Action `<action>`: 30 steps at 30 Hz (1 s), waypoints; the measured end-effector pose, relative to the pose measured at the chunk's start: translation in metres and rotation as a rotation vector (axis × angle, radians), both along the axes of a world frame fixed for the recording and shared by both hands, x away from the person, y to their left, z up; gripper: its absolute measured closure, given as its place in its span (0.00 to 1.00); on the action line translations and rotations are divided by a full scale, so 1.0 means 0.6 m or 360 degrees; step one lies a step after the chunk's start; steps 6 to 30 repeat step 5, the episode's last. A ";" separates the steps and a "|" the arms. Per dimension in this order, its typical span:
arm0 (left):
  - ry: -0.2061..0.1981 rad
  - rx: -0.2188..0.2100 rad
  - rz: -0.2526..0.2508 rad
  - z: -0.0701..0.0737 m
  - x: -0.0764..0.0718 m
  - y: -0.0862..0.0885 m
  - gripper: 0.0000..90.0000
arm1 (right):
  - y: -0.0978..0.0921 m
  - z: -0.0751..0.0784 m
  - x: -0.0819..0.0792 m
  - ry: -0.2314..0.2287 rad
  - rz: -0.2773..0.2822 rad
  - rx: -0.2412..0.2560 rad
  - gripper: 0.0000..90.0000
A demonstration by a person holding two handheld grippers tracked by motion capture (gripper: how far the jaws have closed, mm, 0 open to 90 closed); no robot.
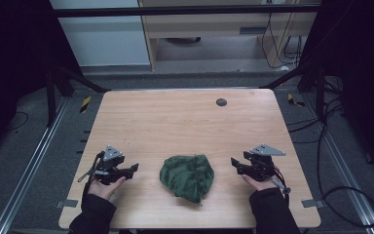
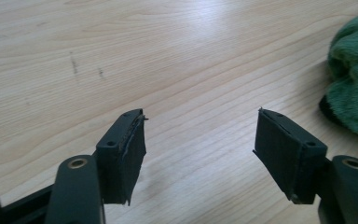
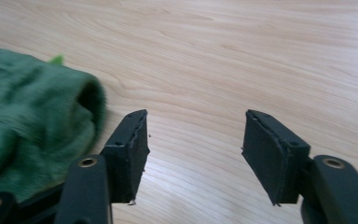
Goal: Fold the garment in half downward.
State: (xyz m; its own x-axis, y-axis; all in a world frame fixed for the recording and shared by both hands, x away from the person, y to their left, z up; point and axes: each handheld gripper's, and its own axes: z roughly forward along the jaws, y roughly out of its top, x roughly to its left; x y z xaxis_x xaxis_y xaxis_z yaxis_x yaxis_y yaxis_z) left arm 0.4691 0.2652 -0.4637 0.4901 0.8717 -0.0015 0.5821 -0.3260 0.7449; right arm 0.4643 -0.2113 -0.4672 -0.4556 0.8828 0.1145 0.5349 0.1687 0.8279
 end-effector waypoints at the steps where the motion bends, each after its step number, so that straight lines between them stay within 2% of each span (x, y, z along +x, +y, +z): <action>1: -0.0003 0.0002 0.0010 -0.001 0.001 0.003 0.34 | -0.008 -0.004 0.001 0.0008 -0.0026 -0.0029 0.40; 4: -0.0003 0.0005 0.0036 -0.003 0.004 0.010 0.32 | -0.016 -0.010 0.001 0.0033 -0.0054 -0.0062 0.36; 30: -0.0002 0.0010 0.0042 -0.003 0.005 0.012 0.32 | -0.016 -0.010 0.001 0.0033 -0.0054 -0.0062 0.36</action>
